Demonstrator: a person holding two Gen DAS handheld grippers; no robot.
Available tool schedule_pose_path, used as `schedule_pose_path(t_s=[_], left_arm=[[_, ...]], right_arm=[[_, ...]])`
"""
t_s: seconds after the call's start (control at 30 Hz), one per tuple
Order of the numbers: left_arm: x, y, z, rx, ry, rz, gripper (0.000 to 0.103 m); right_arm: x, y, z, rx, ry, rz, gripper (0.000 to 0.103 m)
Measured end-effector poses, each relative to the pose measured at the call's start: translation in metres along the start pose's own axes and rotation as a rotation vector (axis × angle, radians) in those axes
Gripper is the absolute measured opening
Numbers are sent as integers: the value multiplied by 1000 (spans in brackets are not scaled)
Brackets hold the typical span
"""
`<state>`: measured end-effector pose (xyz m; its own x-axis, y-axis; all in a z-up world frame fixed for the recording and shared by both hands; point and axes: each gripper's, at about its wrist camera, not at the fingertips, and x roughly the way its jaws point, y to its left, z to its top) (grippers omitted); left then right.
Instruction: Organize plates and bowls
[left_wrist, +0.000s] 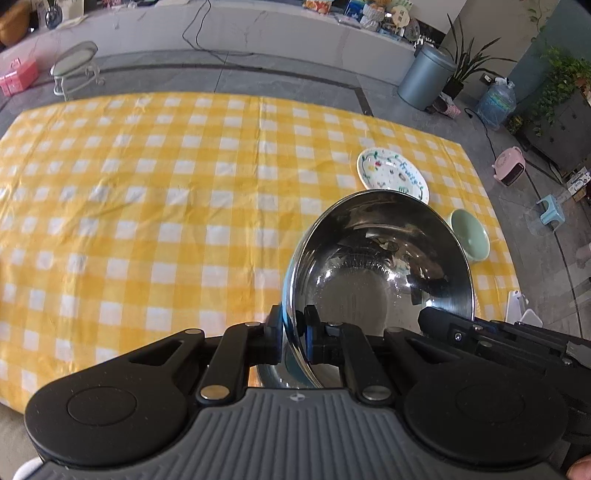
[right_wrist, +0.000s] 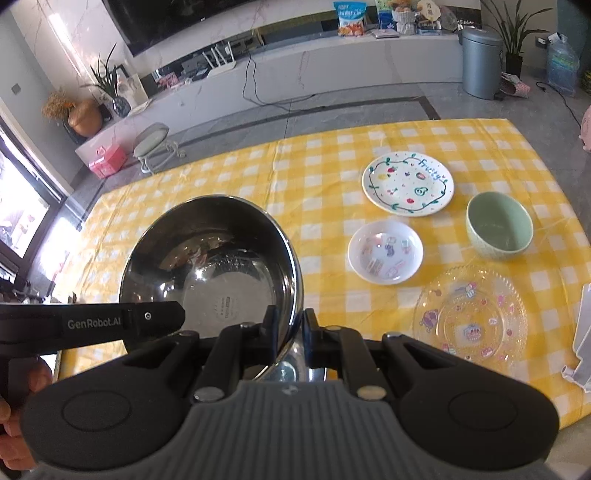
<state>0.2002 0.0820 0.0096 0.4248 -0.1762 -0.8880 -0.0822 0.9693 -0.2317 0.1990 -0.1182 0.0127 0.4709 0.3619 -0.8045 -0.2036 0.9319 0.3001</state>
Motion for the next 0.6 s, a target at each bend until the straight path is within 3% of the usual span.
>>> schedule_pose_path(t_s=[0.3, 0.6], left_arm=[[34, 9, -26, -23, 130, -5, 13], [52, 2, -28, 15, 182, 28, 13]], right_arm=[[30, -10, -18, 3, 151, -12, 11], [55, -13, -22, -19, 236, -53, 10]])
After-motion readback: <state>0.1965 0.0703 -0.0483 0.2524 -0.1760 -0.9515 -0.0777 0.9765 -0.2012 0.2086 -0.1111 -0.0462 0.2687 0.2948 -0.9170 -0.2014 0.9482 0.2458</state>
